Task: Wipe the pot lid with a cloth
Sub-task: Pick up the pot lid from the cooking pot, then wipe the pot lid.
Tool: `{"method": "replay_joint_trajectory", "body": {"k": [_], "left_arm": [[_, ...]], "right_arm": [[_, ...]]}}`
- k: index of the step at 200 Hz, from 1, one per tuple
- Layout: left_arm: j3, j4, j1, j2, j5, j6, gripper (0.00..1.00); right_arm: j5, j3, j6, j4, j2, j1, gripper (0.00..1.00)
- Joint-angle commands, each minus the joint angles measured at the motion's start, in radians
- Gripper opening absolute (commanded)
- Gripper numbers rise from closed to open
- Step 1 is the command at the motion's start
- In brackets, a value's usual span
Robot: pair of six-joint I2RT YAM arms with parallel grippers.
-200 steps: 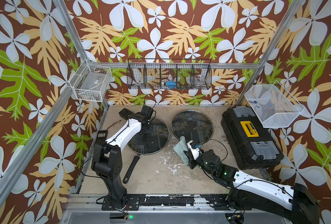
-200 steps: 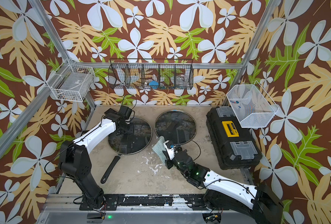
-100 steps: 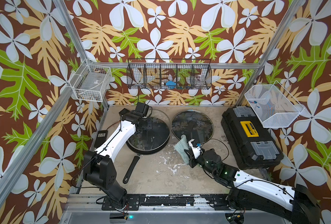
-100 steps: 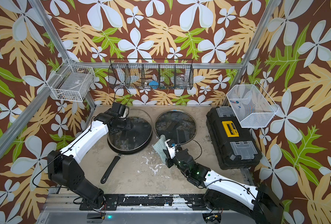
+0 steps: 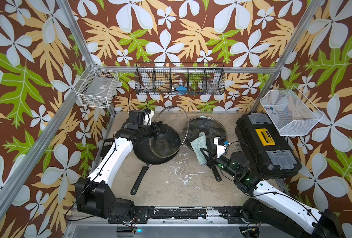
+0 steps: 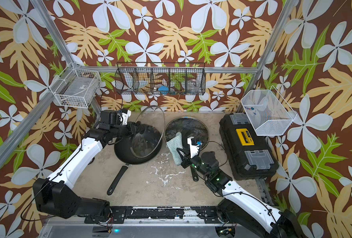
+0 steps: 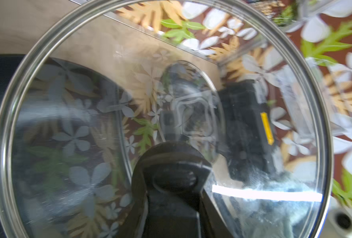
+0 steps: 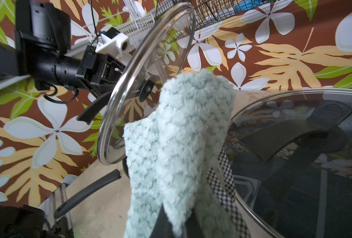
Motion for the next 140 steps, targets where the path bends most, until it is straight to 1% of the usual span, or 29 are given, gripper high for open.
{"method": "replay_joint_trajectory", "body": {"k": [1, 20, 43, 72, 85, 111, 125, 140], "left_arm": [[-0.020, 0.276, 0.004, -0.015, 0.266, -0.091, 0.00], [-0.043, 0.370, 0.004, -0.009, 0.348, -0.160, 0.00], [-0.066, 0.463, 0.004, 0.000, 0.403, -0.239, 0.00], [-0.118, 0.654, 0.003, 0.012, 0.471, -0.419, 0.00], [-0.141, 0.734, 0.003, 0.015, 0.483, -0.488, 0.00], [-0.163, 0.822, 0.003, 0.023, 0.497, -0.559, 0.00], [-0.183, 0.894, 0.004, 0.028, 0.504, -0.618, 0.00], [-0.217, 1.022, 0.004, 0.032, 0.519, -0.727, 0.00]], "right_arm": [[-0.126, 0.019, 0.092, 0.135, 0.005, -0.024, 0.00], [-0.149, 0.035, 0.112, 0.179, 0.017, -0.034, 0.00], [-0.185, 0.056, 0.132, 0.250, 0.037, -0.039, 0.00], [-0.248, 0.108, 0.141, 0.338, 0.089, -0.038, 0.00], [-0.281, 0.144, 0.146, 0.373, 0.120, -0.037, 0.00], [-0.342, 0.224, 0.147, 0.422, 0.196, -0.028, 0.00], [-0.325, 0.248, 0.130, 0.441, 0.228, -0.002, 0.00], [-0.297, 0.272, 0.122, 0.452, 0.260, 0.024, 0.00]]}}
